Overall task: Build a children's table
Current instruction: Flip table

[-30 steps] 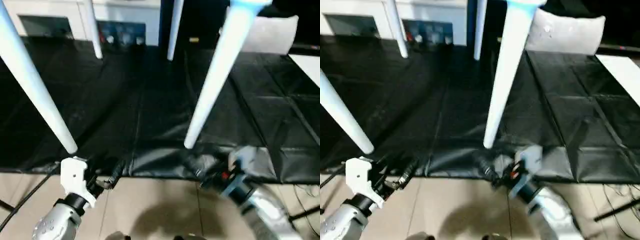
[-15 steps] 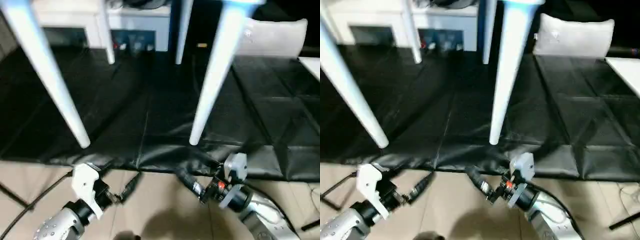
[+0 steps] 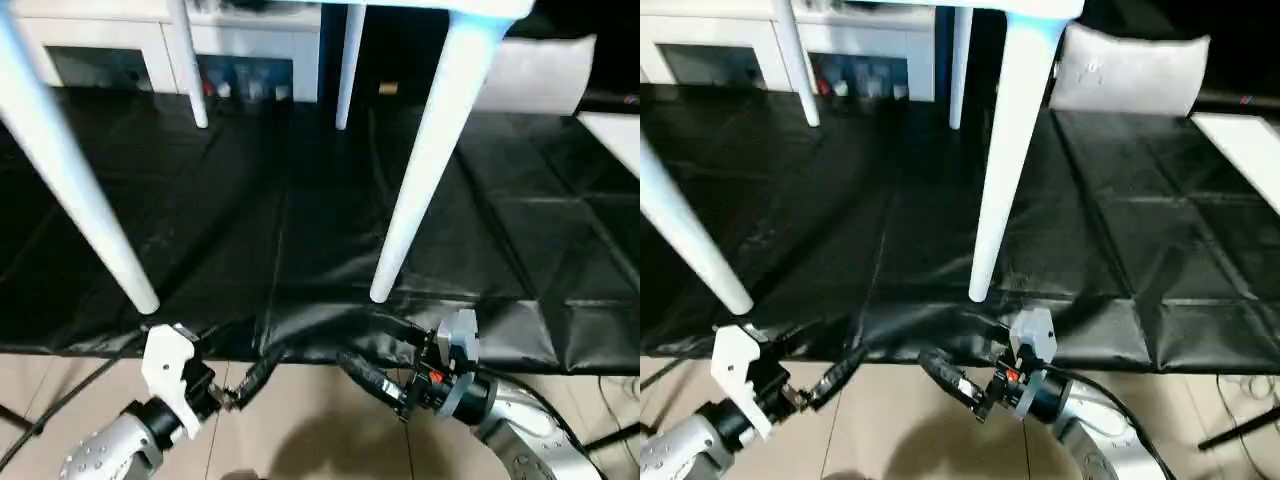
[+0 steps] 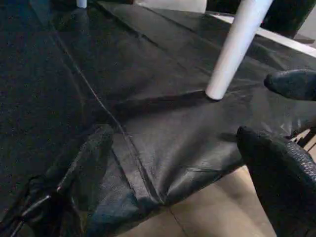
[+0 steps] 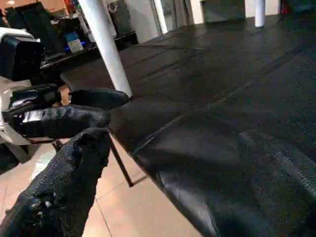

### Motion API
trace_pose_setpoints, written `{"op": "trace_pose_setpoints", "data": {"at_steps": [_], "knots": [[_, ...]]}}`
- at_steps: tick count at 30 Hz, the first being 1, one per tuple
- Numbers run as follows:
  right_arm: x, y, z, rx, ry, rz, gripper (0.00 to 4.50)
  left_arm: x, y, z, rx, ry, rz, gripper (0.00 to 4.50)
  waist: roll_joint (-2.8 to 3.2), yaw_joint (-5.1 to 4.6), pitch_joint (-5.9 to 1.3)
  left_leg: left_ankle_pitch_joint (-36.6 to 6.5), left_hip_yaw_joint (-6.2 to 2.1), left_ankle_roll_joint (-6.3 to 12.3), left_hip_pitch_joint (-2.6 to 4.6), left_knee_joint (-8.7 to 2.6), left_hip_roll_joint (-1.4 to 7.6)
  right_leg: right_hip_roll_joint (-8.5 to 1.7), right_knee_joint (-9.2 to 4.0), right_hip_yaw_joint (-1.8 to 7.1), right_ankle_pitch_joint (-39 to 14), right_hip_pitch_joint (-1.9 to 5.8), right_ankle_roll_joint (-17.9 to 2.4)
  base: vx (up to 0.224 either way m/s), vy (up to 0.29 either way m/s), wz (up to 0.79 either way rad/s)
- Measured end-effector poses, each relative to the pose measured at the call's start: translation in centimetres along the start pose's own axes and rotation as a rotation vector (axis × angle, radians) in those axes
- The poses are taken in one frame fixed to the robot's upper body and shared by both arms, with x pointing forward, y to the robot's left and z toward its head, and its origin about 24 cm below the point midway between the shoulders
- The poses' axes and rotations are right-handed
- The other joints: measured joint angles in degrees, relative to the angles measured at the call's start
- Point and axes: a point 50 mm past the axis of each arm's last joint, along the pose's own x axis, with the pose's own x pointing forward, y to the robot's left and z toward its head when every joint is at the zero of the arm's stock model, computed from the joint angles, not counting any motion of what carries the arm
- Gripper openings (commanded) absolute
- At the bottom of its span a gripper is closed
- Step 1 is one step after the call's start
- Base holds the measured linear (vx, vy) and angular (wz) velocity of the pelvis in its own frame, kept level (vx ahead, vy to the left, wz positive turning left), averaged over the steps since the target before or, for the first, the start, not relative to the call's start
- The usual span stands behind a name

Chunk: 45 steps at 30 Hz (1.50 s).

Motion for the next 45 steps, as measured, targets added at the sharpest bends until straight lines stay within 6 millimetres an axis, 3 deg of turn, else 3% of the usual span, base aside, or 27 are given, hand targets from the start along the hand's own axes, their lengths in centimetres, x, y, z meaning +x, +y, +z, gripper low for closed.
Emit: {"op": "trace_pose_setpoints", "data": {"at_steps": [2, 6, 9, 12, 21, 22, 23, 24, 27, 28, 29, 30, 31, 33, 34, 35, 36, 37, 38, 39, 40, 42, 44, 45], "knots": [[-0.1, -0.1, -0.2, 0.003, 0.002, -0.006, 4.5, 0.0, 0.0, -0.1, -0.001, 0.003, 0.001, 4.46, 0.13, -0.03, 0.11, -0.08, 0.05, 0.34, 0.09, -0.13, 0.21, 0.06, -0.35, -0.13, -0.05, 0.15, -0.62, 0.0, 0.0, 0.0], [-0.3, 0.0, -0.5, 0.011, 0.007, -0.012, 4.5, -0.1, 0.1, -0.3, -0.004, 0.011, 0.006, 4.46, 0.48, -0.28, 1.72, -0.88, 0.33, -0.94, 3.26, -0.73, 0.42, -0.06, -1.46, -0.24, -0.63, 2.69, 0.26, -0.074, 0.013, -0.03], [-0.3, 0.0, -0.5, 0.009, 0.006, -0.016, 4.5, -0.1, 0.1, -0.5, -0.004, 0.016, 0.008, 4.46, 0.45, -0.41, 2.01, -0.89, 0.15, -0.97, 4.01, -1.71, 0.39, -0.15, -3.0, -0.79, -0.63, 3.69, 0.27, -0.069, 0.029, -0.09], [-0.3, 0.0, -0.5, 0.009, 0.006, -0.019, 4.5, -0.2, 0.2, -0.7, -0.006, 0.022, 0.011, 4.46, 0.5, -0.45, 1.96, -0.89, 0.18, -0.97, 4.03, -2.16, 0.35, -0.24, -3.96, -1.02, -0.61, 3.95, 0.24, -0.017, 0.01, -0.02], [-0.5, -0.1, -0.7, 0.015, 0.013, -0.017, 4.5, -0.4, 0.1, -1.1, -0.015, 0.033, 0.003, 4.46, 0.25, 0.02, 1.59, -0.77, 1.19, -0.89, 3.98, -2.14, 0.15, -0.32, -3.94, 0.15, 0.24, 3.7, -0.42, 0.0, 0.0, 0.0], [-0.5, -0.1, -0.6, 0.014, 0.013, -0.017, 4.5, -0.4, 0.1, -1.1, -0.015, 0.033, 0.003, 4.46, 0.13, 0.01, 1.34, -0.11, 1.35, -0.43, 3.72, -2.14, 0.16, -0.32, -3.92, 0.23, 1.27, 3.53, -0.7, 0.0, 0.0, 0.0], [-0.5, -0.2, -0.6, 0.013, 0.013, -0.017, 4.5, -0.4, 0.1, -1.1, -0.012, 0.035, 0.003, 4.46, 0.09, 0.0, 0.96, 1.16, 1.43, 0.46, 2.95, -1.79, 0.2, -0.34, -3.64, 0.25, 3.11, 2.99, -0.49, 0.0, 0.0, 0.0], [-0.5, -0.2, -0.7, 0.015, 0.015, -0.016, 4.5, -0.4, 0.2, -1.1, -0.008, 0.042, 0.003, 4.46, -0.14, -0.06, 0.35, 1.47, 1.52, 0.92, 2.02, -1.64, 0.27, -0.32, -3.3, 0.24, 3.18, 1.88, -0.57, 0.0, 0.0, 0.0], [-0.5, -0.3, -0.7, 0.011, 0.018, -0.017, 4.5, -0.4, 0.2, -1.2, -0.003, 0.048, 0.002, 4.46, 0.03, -0.17, -0.15, 1.98, 1.55, 1.48, 0.04, -1.35, 0.44, -0.25, -2.99, 0.12, 3.66, 0.02, -0.65, -0.018, -0.005, 0.0], [-0.5, -0.3, -0.7, 0.014, 0.02, -0.018, 4.5, -0.5, 0.1, -1.2, -0.005, 0.05, -0.001, 4.46, 0.19, -0.28, -0.13, 2.01, 1.62, 1.53, -0.16, -1.37, 0.52, -0.29, -3.05, 0.0, 3.8, -0.18, -0.72, -0.053, -0.016, 0.01], [-0.5, -0.2, -0.8, 0.014, 0.021, -0.017, 4.5, -0.6, 0.0, -1.3, -0.009, 0.054, -0.001, 4.46, 0.24, -0.28, -0.05, 1.79, 1.67, 1.17, 0.11, -1.37, 0.58, -0.37, -3.07, -0.09, 3.72, -0.02, -0.59, -0.062, -0.007, -0.02], [-0.6, -0.2, -0.8, 0.015, 0.022, -0.016, 4.5, -0.7, -0.1, -1.5, -0.015, 0.06, 0.001, 4.46, 0.34, -0.44, 0.69, 1.14, 1.59, 0.21, 1.21, -1.35, 0.67, -0.5, -3.22, -0.3, 2.66, 0.41, 0.62, -0.071, 0.006, -0.13], [-0.6, -0.2, -0.8, 0.016, 0.022, -0.016, 4.5, -0.9, -0.2, -1.6, -0.019, 0.064, 0.003, 4.46, 0.46, -0.65, 0.93, 0.89, 1.38, -0.15, 1.82, -1.33, 0.78, -0.51, -3.54, -0.71, 2.23, 1.04, 0.67, -0.071, 0.006, -0.13], [-0.5, -0.2, -0.8, 0.019, 0.02, -0.015, 4.5, -1.1, -0.3, -1.8, -0.023, 0.074, 0.007, 4.46, 1.64, -1.27, 1.9, 0.77, 0.35, -0.34, 2.33, -1.95, 1.3, -0.51, -4.6, -3.0, 0.7, 3.26, 0.46, -0.081, 0.015, -0.05], [-0.6, 0.0, -0.9, 0.023, 0.015, -0.017, 4.5, -1.0, -0.2, -1.5, -0.011, 0.069, 0.0, 4.46, 1.03, -0.56, 2.22, 0.76, 0.93, -0.36, 2.2, -2.44, 1.32, -0.69, -0.17, -2.68, -2.6, 3.45, -0.88, -0.095, 0.012, 0.03], [-0.7, 0.0, -1.0, 0.025, 0.017, -0.02, 4.5, -0.9, -0.1, -1.4, -0.006, 0.066, -0.002, 4.46, 0.61, 0.0, 2.14, 0.78, 1.51, -0.35, 2.13, -2.44, 1.36, -0.75, 1.09, -2.2, -3.14, 3.51, -1.05, -0.083, -0.06, 0.19], [-0.8, -0.1, -1.2, 0.026, 0.03, -0.02, 4.5, -0.6, 0.0, -1.0, -0.001, 0.039, 0.009, 4.46, -2.05, 2.33, 1.76, 0.52, 3.22, -0.73, 1.96, -1.49, 0.81, -1.59, 2.72, 0.32, -4.5, 3.17, 0.9, 0.013, -0.121, 0.03], [-0.6, -0.4, -1.1, 0.017, 0.031, -0.02, 4.5, -0.9, -0.2, -1.4, -0.016, 0.053, 0.014, 4.46, -1.54, 2.96, 1.86, -0.46, 1.74, -1.22, 1.71, -0.08, 0.6, -1.58, 2.64, 0.05, -4.52, 3.33, 0.89, 0.013, -0.121, 0.03], [-0.6, -0.5, -0.9, 0.008, 0.029, -0.021, 4.5, -1.3, -0.6, -2.1, -0.038, 0.083, 0.013, 4.46, -0.79, 3.37, 2.03, -0.46, -0.96, -1.09, 1.84, 1.42, 0.02, -1.36, 2.6, -0.29, -4.51, 3.54, 0.88, 0.023, -0.041, -0.23], [-0.6, -0.5, -0.9, 0.009, 0.028, -0.027, 4.5, -1.4, -0.6, -2.4, -0.041, 0.099, 0.012, 4.46, 0.76, 3.1, 2.15, -0.21, -2.38, -1.79, 2.63, 1.26, -0.06, -1.34, 2.6, -1.27, -4.46, 3.92, 0.86, 0.0, 0.0, 0.0], [-0.7, -0.4, -1.3, 0.02, 0.035, -0.026, 4.5, -1.2, -0.4, -2.2, -0.027, 0.095, 0.012, 4.46, 1.13, 2.84, 2.38, -0.28, -2.4, -1.74, 2.66, 0.98, -0.05, -1.2, 2.22, -1.37, -4.45, 4.18, 0.85, 0.0, 0.0, 0.0], [-0.6, -0.3, -1.5, 0.028, 0.041, -0.022, 4.5, -1.1, 0.0, -1.8, -0.009, 0.088, 0.016, 4.46, 1.46, 2.29, 2.17, -0.28, -2.24, -1.74, 2.74, -0.3, -0.09, -1.0, 0.78, -1.17, -4.26, 4.38, 0.54, 0.0, 0.0, 0.0], [-0.6, -0.3, -1.4, 0.024, 0.044, -0.02, 4.5, -1.2, 0.0, -2.2, -0.008, 0.109, 0.017, 4.46, 0.94, 1.7, 1.87, -0.27, -1.77, -1.73, 2.71, -1.58, -0.11, -0.92, -0.89, -1.03, -3.0, 4.56, 0.03, 0.0, 0.0, 0.0], [-0.6, -0.3, -1.4, 0.022, 0.043, -0.019, 4.5, -1.2, 0.1, -2.4, -0.012, 0.12, 0.019, 4.46, 0.63, 1.47, 1.64, -0.17, -1.44, -1.62, 2.56, -1.71, -0.09, -0.97, -1.4, -0.85, -1.46, 4.56, 0.17, 0.0, 0.0, 0.0]]}}
